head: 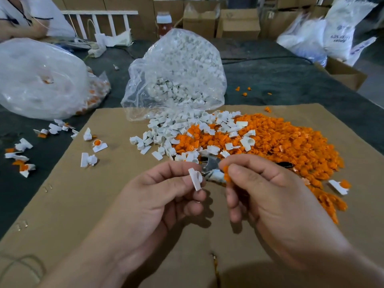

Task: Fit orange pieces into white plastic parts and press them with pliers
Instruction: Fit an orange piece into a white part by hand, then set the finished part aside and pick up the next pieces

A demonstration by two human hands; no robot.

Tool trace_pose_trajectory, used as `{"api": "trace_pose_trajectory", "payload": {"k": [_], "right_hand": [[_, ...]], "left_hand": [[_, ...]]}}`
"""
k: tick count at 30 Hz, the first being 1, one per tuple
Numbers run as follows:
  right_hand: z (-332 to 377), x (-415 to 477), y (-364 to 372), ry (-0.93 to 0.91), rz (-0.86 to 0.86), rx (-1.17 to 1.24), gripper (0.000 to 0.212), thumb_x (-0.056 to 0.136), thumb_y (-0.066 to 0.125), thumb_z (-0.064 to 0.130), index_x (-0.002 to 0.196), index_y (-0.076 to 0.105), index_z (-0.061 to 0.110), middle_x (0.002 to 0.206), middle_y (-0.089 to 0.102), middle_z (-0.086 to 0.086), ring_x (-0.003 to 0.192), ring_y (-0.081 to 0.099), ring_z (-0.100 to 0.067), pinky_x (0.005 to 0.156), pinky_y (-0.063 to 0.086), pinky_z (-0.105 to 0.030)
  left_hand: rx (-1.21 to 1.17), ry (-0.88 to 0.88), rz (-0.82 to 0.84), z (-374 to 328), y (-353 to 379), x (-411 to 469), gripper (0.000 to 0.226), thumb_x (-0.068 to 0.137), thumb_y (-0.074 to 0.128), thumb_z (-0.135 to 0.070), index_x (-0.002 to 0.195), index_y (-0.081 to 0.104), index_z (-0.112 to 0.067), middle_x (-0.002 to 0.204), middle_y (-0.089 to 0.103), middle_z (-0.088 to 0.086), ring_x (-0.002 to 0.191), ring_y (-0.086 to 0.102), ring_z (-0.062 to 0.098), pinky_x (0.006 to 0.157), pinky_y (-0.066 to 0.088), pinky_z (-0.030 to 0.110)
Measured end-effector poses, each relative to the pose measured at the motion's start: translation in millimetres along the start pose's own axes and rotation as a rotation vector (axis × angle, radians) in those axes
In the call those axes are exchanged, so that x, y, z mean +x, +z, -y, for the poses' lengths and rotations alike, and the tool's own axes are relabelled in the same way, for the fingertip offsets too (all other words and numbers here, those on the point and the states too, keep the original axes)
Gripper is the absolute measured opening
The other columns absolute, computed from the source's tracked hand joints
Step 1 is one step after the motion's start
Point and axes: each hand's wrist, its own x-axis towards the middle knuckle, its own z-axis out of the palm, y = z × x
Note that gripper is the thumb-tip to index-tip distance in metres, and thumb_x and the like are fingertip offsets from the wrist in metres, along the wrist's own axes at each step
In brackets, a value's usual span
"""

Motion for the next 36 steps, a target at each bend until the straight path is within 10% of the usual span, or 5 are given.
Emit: {"api": "trace_pose_trajectory", "payload": {"k": [8, 18, 28, 36], "right_hand": [[14, -1, 3, 0.170, 0.194, 0.582, 0.015, 0.078, 0.065, 0.015, 0.086, 0.074, 0.007, 0.075, 0.063, -0.014, 0.052, 0.060, -0.018, 0.040, 0.048, -0.024], [14, -1, 3, 0.253, 0.364, 0.705, 0.017, 0.087, 0.057, 0.017, 0.086, 0.071, 0.007, 0.076, 0.062, -0.010, 0.051, 0.059, -0.013, 0.040, 0.048, -0.021], [7, -3, 4, 0.079, 0.201, 0.395, 0.017, 0.087, 0.059, 0.018, 0.093, 0.073, 0.014, 0.074, 0.065, -0.008, 0.054, 0.061, -0.017, 0.043, 0.049, -0.025], [3, -14, 7, -0.342, -0.039, -0.530, 0.015, 0.093, 0.051, 0.035, 0.102, 0.060, 0.043, 0.078, 0.065, 0.012, 0.065, 0.065, -0.006, 0.051, 0.046, -0.010]], "left_hand": [[-0.040, -0.004, 0.126, 2, -3, 1, 0.024, 0.065, 0.084, -0.009, 0.088, 0.078, -0.007, 0.077, 0.070, 0.013, 0.061, 0.067, 0.017, 0.051, 0.055, 0.024], [-0.026, 0.041, 0.170, 4, -6, 1, 0.054, 0.048, 0.098, -0.024, 0.094, 0.077, -0.006, 0.075, 0.069, 0.012, 0.060, 0.066, 0.017, 0.049, 0.054, 0.024], [-0.011, 0.053, 0.161, 5, -5, 0, 0.053, 0.048, 0.097, -0.025, 0.094, 0.078, -0.007, 0.079, 0.071, 0.010, 0.059, 0.065, 0.015, 0.048, 0.053, 0.024], [-0.009, 0.036, 0.123, 7, -1, -1, 0.032, 0.062, 0.089, -0.012, 0.091, 0.077, -0.007, 0.077, 0.069, 0.016, 0.056, 0.064, 0.016, 0.046, 0.053, 0.023]]}}
